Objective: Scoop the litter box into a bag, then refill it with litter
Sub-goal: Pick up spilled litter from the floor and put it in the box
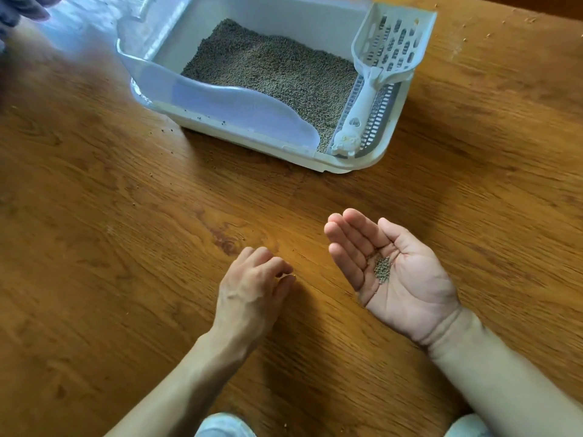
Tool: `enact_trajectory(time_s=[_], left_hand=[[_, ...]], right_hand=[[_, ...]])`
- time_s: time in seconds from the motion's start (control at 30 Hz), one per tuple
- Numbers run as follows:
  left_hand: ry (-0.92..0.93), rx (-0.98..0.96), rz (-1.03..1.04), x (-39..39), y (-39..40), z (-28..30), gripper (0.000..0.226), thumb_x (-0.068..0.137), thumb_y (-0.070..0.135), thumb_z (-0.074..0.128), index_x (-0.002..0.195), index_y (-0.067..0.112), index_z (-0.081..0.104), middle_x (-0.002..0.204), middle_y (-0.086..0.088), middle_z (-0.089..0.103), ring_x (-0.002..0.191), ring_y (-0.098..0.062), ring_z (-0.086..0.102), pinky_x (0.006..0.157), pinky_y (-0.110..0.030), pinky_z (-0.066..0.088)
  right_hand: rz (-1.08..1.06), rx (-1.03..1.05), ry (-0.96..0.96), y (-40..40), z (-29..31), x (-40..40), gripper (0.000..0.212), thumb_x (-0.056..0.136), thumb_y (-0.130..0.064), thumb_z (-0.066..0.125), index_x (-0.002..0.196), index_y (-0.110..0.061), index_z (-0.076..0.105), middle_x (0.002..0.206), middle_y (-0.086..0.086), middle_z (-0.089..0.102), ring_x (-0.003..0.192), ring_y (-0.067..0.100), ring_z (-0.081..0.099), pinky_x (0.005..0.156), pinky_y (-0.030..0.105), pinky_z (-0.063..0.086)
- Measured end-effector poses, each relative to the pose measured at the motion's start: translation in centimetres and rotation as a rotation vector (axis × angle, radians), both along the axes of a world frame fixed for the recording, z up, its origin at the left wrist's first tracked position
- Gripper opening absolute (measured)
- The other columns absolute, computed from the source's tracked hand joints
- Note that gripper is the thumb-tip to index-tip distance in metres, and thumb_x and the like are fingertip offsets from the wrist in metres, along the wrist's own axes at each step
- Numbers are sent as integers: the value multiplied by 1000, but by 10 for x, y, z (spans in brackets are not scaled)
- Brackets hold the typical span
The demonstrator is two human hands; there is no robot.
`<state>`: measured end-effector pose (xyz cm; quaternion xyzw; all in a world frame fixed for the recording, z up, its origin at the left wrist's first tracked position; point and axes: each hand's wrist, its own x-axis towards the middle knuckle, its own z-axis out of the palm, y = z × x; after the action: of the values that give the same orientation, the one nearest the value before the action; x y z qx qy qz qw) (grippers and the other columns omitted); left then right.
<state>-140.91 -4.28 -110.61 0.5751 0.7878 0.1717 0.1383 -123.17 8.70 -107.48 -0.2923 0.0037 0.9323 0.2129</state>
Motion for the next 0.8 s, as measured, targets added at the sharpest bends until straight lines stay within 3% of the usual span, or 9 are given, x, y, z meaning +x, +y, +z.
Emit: enact_trajectory(time_s=[0.13, 0.3, 0.37, 0.47, 0.57, 0.67, 0.8], left_hand=[[72, -10, -66, 5, 6, -7, 8, 83, 25, 77, 89, 20, 73, 85, 4, 62, 78, -17, 50, 58, -34, 50], [190, 21, -163, 8, 11, -11, 13, 92, 15, 67, 81, 14, 60, 78, -2, 57, 70, -18, 42, 55, -35, 44], [102, 65, -81, 10, 11, 2, 12, 98, 19, 57, 88, 13, 60, 83, -2, 56, 73, -17, 44, 59, -35, 46], [-51, 280, 75, 17, 14, 40, 18, 100, 22, 53, 94, 8, 62, 89, -2, 56, 79, -17, 51, 63, -34, 48], [-83, 410, -9, 39, 26, 76, 17, 99, 17, 58, 94, 3, 66, 90, -7, 60, 80, -22, 54, 66, -38, 48], [-102, 376, -147, 59, 31, 80, 12, 97, 12, 61, 95, 5, 71, 94, -8, 64, 82, -25, 53, 68, -43, 47], [-210, 450, -118, 47, 16, 76, 11, 94, 6, 63, 97, 4, 74, 96, -5, 68, 86, -23, 59, 73, -38, 48]], right_hand=[[8, 6, -46, -1, -4, 3, 53, 101, -32, 30, 119, 5, 64, 125, 22, 63, 120, 32, 59, 97, 43, 52], [-29, -6, -70, -4, -4, 0, 52, 98, -32, 33, 104, 1, 73, 113, 19, 70, 106, 29, 68, 82, 38, 59], [-35, -2, -77, -3, -3, -3, 52, 97, -32, 33, 101, 0, 74, 111, 18, 70, 104, 28, 68, 81, 38, 59], [-34, 13, -100, -2, -2, -7, 52, 97, -31, 34, 97, 0, 75, 109, 19, 71, 101, 28, 70, 80, 37, 60], [-19, 2, -91, -4, -3, -9, 48, 96, -31, 39, 96, 0, 75, 106, 18, 72, 96, 27, 71, 76, 36, 61], [35, -75, -57, -8, -5, -10, 41, 92, -30, 48, 106, 2, 71, 114, 19, 68, 108, 27, 65, 97, 37, 49], [64, -27, -29, -8, -6, -6, 50, 100, -30, 35, 120, 6, 62, 128, 25, 60, 124, 33, 56, 105, 42, 45]])
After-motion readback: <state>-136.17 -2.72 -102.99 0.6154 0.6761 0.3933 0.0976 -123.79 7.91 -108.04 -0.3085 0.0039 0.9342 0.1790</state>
